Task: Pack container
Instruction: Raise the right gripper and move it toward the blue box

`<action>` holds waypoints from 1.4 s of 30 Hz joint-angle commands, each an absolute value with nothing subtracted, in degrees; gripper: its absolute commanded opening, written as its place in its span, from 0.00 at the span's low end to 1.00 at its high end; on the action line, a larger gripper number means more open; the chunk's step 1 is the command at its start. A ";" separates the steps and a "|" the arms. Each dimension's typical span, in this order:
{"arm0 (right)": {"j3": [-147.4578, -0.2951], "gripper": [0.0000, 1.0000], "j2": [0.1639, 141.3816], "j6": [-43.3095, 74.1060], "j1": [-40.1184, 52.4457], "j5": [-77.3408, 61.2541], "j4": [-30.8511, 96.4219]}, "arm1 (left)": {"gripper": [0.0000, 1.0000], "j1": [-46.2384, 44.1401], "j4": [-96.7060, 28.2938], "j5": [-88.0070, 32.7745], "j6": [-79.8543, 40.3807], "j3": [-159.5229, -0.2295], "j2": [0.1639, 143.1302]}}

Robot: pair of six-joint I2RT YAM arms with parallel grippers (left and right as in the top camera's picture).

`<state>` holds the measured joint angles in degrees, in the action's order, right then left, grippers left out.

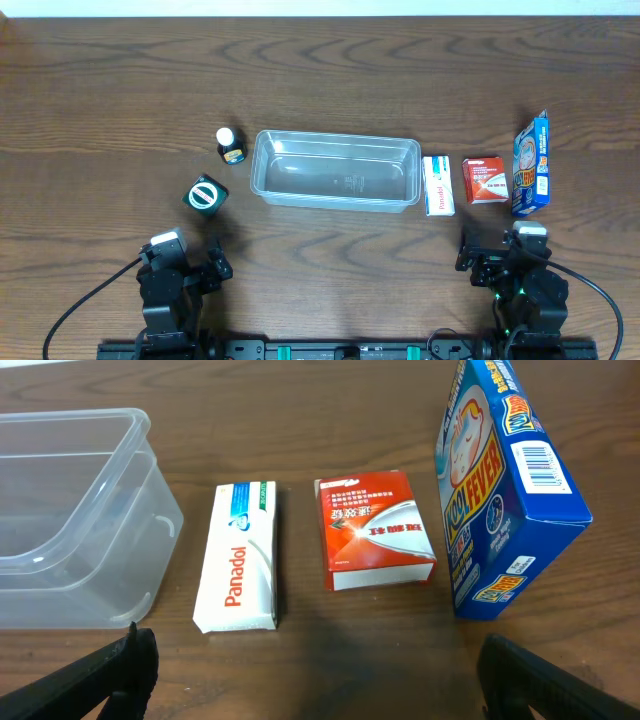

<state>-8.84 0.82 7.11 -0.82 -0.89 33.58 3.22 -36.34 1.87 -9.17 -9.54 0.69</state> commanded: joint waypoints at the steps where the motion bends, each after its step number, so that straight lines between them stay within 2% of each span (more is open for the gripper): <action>1: -8.69 0.99 0.34 6.57 -0.32 -1.32 33.65 | 0.98 3.42 -36.60 1.96 -8.82 -8.84 0.23; 24: -8.69 0.99 0.34 6.79 -0.32 -1.80 33.63 | 0.98 3.42 -36.60 1.96 -8.82 -8.84 0.23; 32: -10.02 0.99 0.34 13.72 -0.32 -11.20 30.41 | 0.98 3.42 -36.60 1.96 -8.82 -8.84 0.23; 37: -17.08 0.99 3.55 14.35 -0.36 -13.32 25.47 | 0.98 3.42 -36.60 1.93 -8.82 -8.84 0.23; 42: -30.50 0.99 17.72 13.74 -0.38 -13.23 25.63 | 0.98 3.42 -36.60 1.96 -8.82 -8.84 0.23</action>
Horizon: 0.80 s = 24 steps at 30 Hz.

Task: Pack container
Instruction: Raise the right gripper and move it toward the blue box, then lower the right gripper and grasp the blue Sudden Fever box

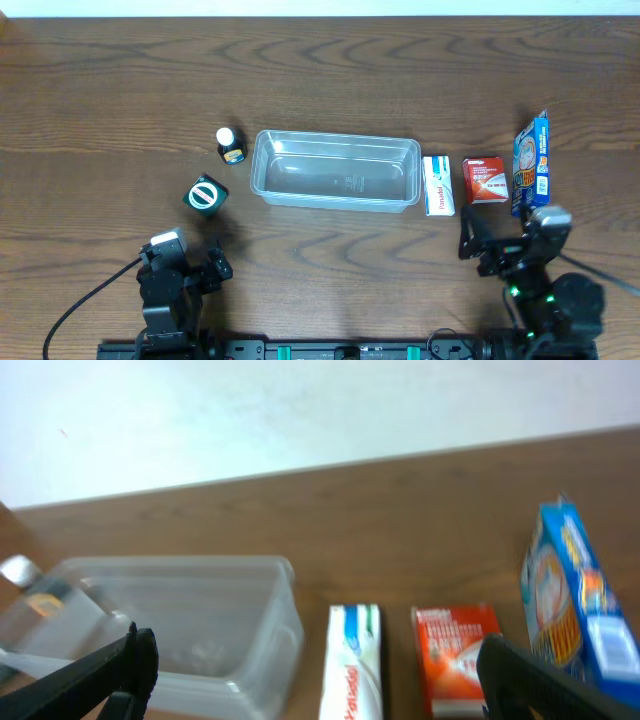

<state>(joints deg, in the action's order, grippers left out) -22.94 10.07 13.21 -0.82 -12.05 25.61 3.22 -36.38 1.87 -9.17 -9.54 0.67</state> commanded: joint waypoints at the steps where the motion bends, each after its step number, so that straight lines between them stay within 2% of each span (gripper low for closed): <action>1: -32.93 0.99 20.56 13.47 -0.36 -12.73 26.04 | 0.98 3.42 -36.60 1.96 -8.82 -8.84 0.23; 13: -77.19 0.99 68.90 10.52 -3.86 3.27 55.22 | 0.98 3.42 -36.60 1.96 -8.82 -8.84 0.23; 22: -81.73 0.99 83.11 9.37 -10.31 8.88 57.93 | 0.98 3.42 -36.60 1.96 -8.82 -8.84 0.23; 24: -81.73 0.96 85.54 9.34 -11.68 11.27 58.02 | 0.98 3.42 -36.60 1.96 -8.82 -8.84 0.23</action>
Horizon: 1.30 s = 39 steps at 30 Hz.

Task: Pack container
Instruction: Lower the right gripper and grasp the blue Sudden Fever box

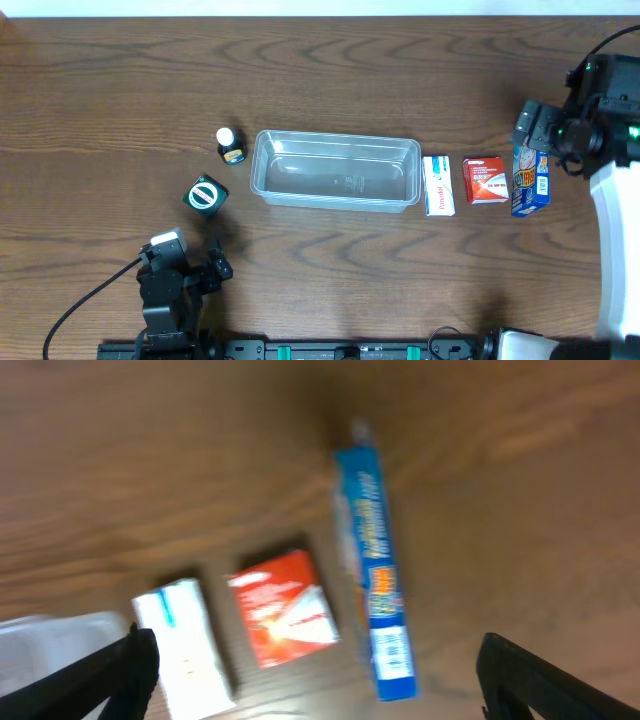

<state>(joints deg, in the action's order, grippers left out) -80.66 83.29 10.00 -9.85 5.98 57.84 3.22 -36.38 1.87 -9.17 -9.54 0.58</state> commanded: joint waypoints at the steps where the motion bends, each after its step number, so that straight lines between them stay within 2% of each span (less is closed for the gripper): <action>1: -81.71 0.95 86.87 9.34 -12.40 11.18 57.82 | 0.98 3.42 -36.60 1.96 -8.82 -8.84 0.23; 5: -81.73 0.93 92.38 9.32 -14.44 9.89 54.76 | 0.98 3.42 -36.60 1.96 -8.82 -8.84 0.23; 13: -81.73 0.70 100.68 9.37 -14.50 4.54 51.29 | 0.98 3.42 -36.60 1.96 -8.82 -8.84 0.23; 15: -81.73 0.61 102.41 9.34 -14.52 4.73 51.68 | 0.98 3.42 -36.60 1.93 -8.82 -8.84 0.23; 19: -81.71 0.57 104.44 9.37 -14.72 4.91 52.49 | 0.98 3.42 -36.60 1.96 -8.82 -8.84 0.23; 23: -81.71 0.47 104.60 9.34 -14.72 4.91 52.64 | 0.98 3.42 -36.60 1.96 -8.82 -8.84 0.23; 27: -81.06 0.48 104.60 9.34 -14.72 4.95 52.82 | 0.98 3.42 -36.60 1.96 -8.82 -8.84 0.23; 31: -80.23 0.41 104.60 9.34 -14.72 7.44 52.21 | 0.98 3.42 -36.60 1.93 -8.82 -8.84 0.23; 39: -79.88 0.43 104.60 9.58 -14.98 7.51 53.08 | 0.98 3.42 -36.60 1.96 -8.82 -8.84 0.23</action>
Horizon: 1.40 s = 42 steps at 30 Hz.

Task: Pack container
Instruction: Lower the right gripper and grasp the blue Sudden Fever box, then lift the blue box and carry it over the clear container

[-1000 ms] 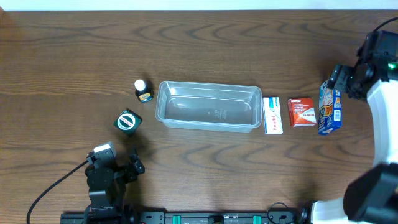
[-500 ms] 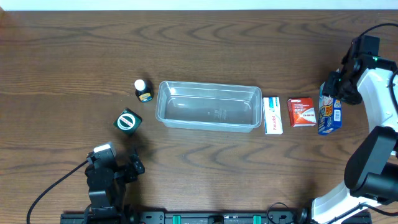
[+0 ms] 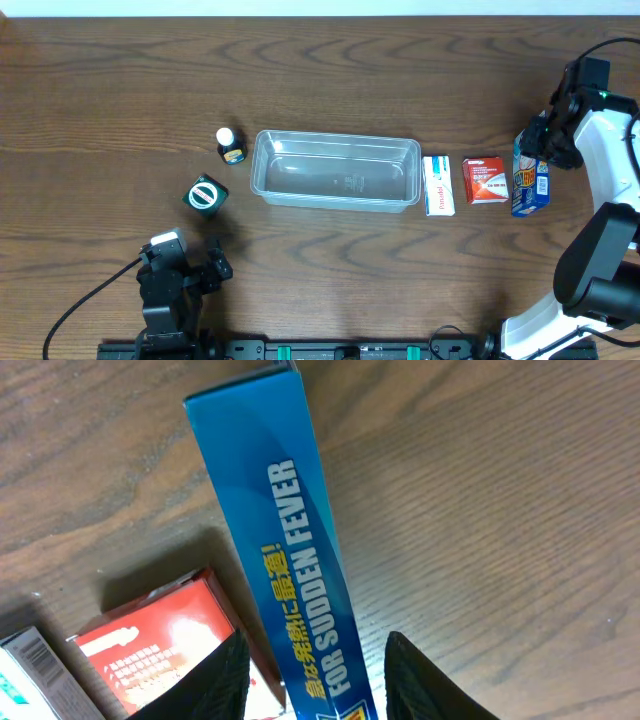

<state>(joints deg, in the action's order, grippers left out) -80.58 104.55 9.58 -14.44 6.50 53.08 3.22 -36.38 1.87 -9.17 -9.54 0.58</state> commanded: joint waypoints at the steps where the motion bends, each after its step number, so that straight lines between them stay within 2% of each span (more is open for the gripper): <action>1: -79.59 0.43 104.62 9.58 -14.94 7.51 52.75 | 0.98 3.42 -36.60 1.96 -8.82 -8.84 0.23; 2: -79.29 0.42 104.62 9.58 -14.94 7.51 52.38 | 0.98 3.42 -36.60 1.96 -8.82 -8.84 0.23; 5: -78.98 0.31 104.62 9.61 -14.96 7.51 52.03 | 0.98 3.42 -36.60 1.96 -8.82 -8.84 0.23; 10: -78.94 0.28 104.62 9.85 -14.98 7.07 52.64 | 0.98 3.42 -36.60 1.96 -8.82 -8.84 0.23; 14: -78.72 0.14 104.60 10.44 -14.96 7.29 53.08 | 0.98 3.42 -36.60 1.96 -8.82 -8.84 0.23; 19: -79.18 0.15 102.78 10.48 -14.81 6.90 53.15 | 0.98 3.42 -36.60 1.96 -8.82 -8.84 0.23; 22: -79.94 0.02 99.46 10.46 -13.91 5.74 53.15 | 0.98 3.42 -36.60 1.96 -8.82 -8.84 0.23; 29: -80.68 0.01 86.15 10.02 -7.53 3.44 52.16 | 0.98 3.42 -36.60 1.96 -8.82 -8.84 0.23; 36: -80.68 0.01 76.82 -8.19 8.43 -2.20 48.01 | 0.98 3.42 -36.60 1.96 -8.82 -8.84 0.23; 42: -80.66 0.01 77.78 -33.82 24.86 -6.98 43.97 | 0.98 3.42 -36.60 1.96 -8.82 -8.84 0.23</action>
